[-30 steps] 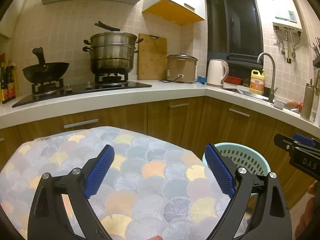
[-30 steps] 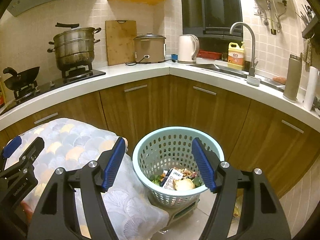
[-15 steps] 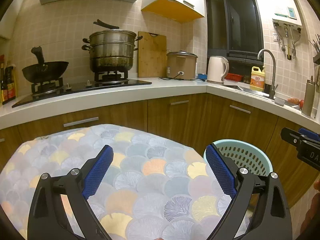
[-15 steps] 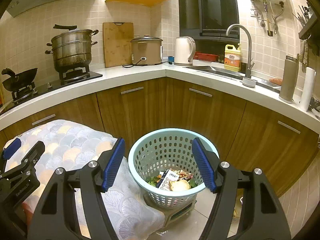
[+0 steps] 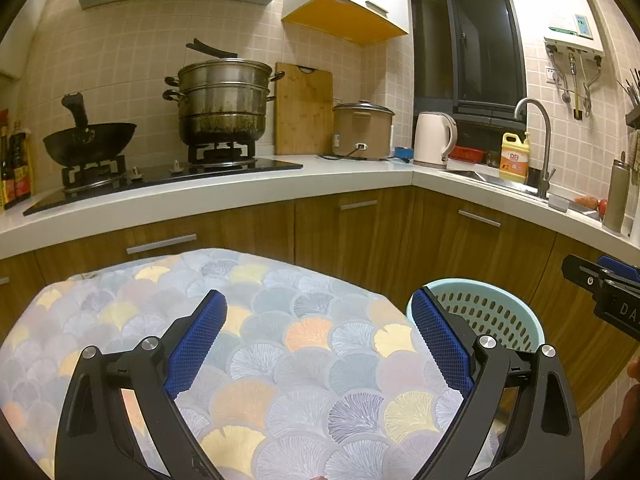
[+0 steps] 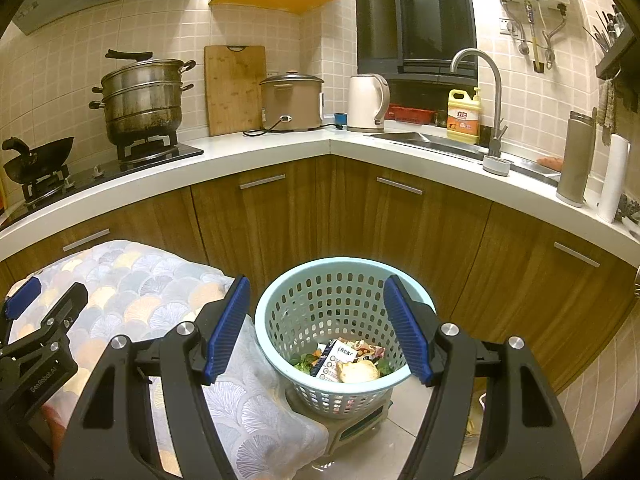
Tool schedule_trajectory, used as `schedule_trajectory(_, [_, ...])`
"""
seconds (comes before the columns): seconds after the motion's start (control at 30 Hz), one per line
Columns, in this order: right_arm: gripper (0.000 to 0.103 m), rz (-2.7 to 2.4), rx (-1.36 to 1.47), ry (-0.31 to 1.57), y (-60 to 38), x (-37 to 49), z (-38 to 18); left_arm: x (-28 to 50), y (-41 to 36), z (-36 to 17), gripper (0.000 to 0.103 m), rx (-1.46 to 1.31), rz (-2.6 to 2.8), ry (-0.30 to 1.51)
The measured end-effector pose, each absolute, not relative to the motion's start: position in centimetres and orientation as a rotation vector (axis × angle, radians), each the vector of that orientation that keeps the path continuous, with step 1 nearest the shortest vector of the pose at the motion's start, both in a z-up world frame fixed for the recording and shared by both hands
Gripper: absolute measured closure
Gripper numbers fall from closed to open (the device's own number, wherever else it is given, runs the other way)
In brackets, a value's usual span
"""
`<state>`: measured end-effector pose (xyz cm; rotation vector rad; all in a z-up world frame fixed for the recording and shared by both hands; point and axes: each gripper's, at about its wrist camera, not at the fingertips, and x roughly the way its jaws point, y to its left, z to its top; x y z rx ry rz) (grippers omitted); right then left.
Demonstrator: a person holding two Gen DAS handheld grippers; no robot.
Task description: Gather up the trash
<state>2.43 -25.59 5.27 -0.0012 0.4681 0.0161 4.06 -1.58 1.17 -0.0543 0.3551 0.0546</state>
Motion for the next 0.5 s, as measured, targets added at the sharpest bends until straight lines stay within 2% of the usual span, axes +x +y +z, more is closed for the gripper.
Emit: schedule_trajectory(0.5, [0.038, 0.017, 0.0, 0.47, -25.69, 2.39, 5.24, 4.25, -1.29, 1.22, 0.012, -0.054, 0.053, 0.36])
